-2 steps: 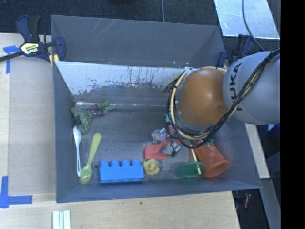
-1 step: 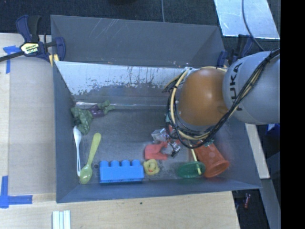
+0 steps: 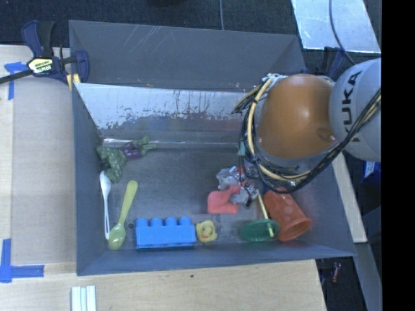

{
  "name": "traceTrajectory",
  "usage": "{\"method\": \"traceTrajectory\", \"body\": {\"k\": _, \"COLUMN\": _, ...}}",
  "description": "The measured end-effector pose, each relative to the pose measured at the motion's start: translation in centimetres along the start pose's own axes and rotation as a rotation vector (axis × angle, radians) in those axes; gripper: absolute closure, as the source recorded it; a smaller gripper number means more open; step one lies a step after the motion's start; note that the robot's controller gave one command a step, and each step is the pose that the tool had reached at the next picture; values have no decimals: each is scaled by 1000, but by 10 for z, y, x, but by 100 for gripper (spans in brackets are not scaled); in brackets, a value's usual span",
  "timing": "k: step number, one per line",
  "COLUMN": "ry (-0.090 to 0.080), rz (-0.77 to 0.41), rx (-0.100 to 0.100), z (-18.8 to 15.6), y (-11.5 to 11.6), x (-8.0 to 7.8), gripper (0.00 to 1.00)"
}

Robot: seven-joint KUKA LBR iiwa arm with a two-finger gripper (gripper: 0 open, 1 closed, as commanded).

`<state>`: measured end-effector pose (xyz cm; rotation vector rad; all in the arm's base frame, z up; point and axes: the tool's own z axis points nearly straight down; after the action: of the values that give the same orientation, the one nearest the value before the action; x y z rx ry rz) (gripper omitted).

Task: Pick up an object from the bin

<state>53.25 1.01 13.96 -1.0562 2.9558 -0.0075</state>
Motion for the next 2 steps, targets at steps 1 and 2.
{"method": "traceTrajectory", "body": {"k": 1, "ry": -10, "rz": -224, "rx": 10, "z": 18, "y": -63, "x": 14, "gripper": 100}}
{"method": "traceTrajectory", "body": {"k": 2, "ry": -7, "rz": -499, "rx": 11, "z": 62, "y": -53, "x": 31, "gripper": 100}}
